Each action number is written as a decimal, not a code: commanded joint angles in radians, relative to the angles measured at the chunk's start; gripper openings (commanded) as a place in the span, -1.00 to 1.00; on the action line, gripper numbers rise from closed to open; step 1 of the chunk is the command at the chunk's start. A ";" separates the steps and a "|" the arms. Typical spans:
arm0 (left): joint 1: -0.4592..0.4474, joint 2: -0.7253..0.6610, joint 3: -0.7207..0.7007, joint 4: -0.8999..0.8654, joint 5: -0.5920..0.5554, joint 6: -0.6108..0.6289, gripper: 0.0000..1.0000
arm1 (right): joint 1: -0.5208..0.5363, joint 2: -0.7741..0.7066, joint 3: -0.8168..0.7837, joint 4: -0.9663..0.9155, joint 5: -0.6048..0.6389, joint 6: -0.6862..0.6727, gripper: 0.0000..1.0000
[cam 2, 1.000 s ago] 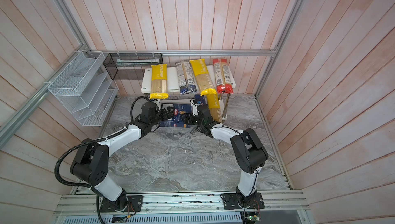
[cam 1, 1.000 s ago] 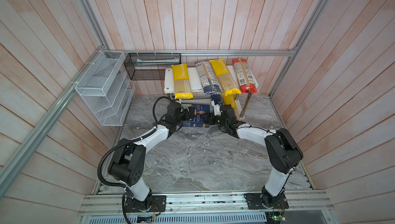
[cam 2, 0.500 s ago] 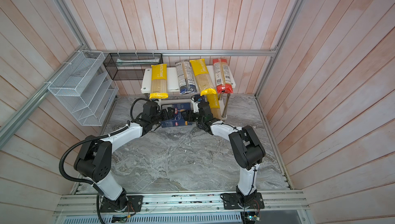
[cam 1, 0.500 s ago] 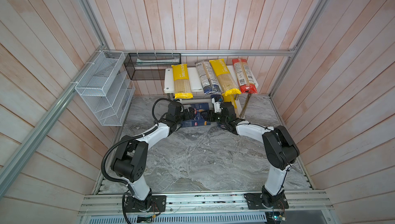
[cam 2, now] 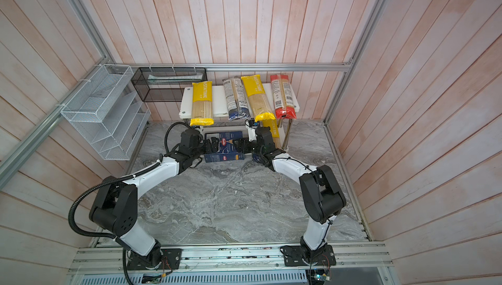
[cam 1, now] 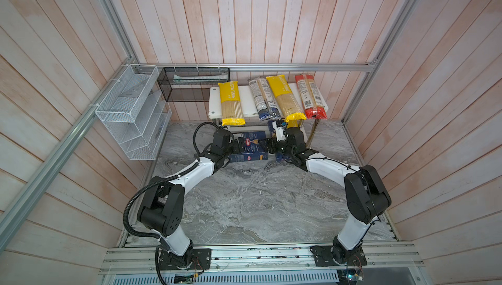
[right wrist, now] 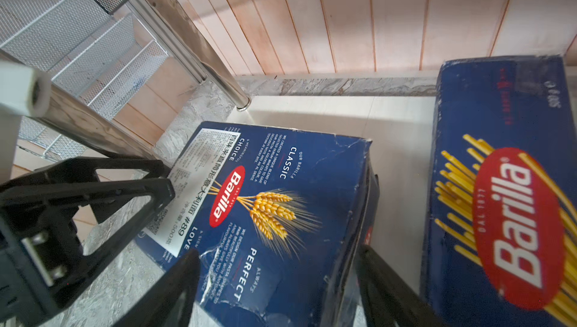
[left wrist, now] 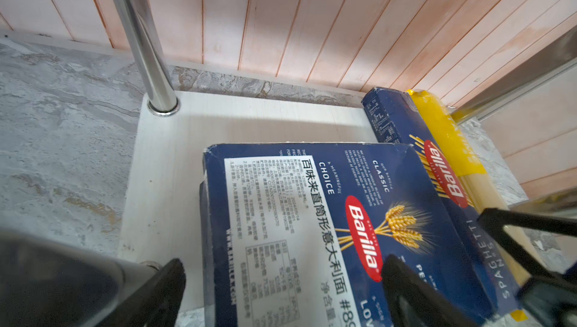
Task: Arrange pasta packages on shelves
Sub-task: Place the pasta box on the shelf.
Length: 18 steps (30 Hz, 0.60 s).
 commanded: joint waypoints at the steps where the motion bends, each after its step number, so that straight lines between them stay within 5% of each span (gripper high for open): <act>1: 0.001 -0.059 -0.019 -0.036 -0.038 0.014 0.99 | -0.002 -0.072 -0.042 -0.028 -0.014 -0.028 0.56; 11: 0.002 -0.288 -0.257 -0.042 0.022 -0.061 1.00 | 0.084 -0.251 -0.232 -0.020 -0.074 -0.044 0.52; 18: 0.001 -0.527 -0.412 -0.098 -0.014 -0.122 1.00 | 0.188 -0.207 -0.258 0.031 -0.108 -0.068 0.51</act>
